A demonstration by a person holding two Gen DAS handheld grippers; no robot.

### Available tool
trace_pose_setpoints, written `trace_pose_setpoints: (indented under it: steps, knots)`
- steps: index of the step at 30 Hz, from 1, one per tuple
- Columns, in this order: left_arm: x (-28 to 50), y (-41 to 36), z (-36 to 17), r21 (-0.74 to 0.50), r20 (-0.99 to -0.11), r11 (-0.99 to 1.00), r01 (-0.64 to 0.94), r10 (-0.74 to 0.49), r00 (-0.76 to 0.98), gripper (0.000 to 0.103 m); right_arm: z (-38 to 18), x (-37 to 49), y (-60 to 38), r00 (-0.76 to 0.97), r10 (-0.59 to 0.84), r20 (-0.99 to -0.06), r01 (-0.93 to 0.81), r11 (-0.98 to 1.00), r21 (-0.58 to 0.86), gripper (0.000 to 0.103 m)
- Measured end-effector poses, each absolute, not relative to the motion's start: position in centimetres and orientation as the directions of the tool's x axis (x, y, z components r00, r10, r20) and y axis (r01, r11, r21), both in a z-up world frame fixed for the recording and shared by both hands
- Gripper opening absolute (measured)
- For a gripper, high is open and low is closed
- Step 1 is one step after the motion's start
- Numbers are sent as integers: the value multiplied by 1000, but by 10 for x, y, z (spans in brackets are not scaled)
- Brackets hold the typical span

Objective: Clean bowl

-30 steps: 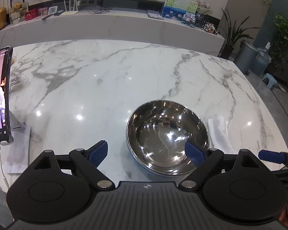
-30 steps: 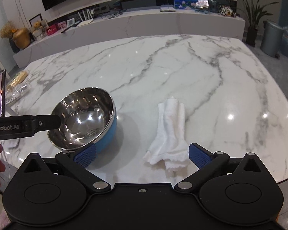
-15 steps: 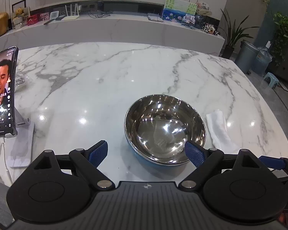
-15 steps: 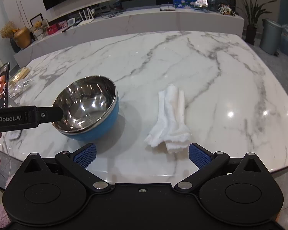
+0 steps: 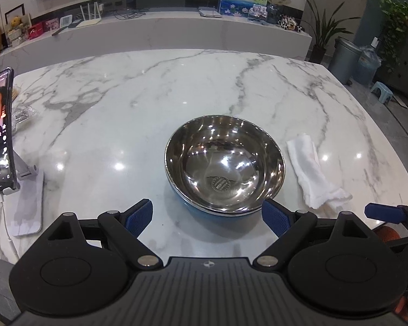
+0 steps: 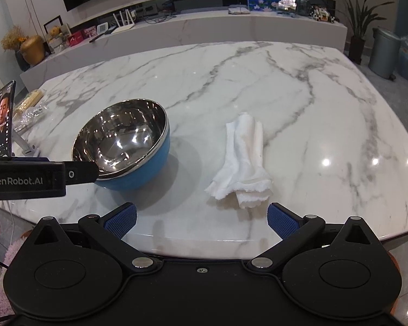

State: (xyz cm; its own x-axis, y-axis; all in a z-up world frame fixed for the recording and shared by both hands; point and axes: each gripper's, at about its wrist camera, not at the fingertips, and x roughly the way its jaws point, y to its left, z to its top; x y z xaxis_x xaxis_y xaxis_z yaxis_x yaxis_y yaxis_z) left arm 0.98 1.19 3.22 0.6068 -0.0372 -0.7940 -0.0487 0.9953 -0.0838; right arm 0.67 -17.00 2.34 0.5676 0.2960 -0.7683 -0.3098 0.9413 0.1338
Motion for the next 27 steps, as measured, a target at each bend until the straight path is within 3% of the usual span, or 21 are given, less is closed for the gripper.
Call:
trace_pose_setpoints:
  steps: [27]
  knots:
    - [14,0,13,-103,-829,995,15,-95,551,87,18,2,-173,550,288,-784,-319,940,122,102]
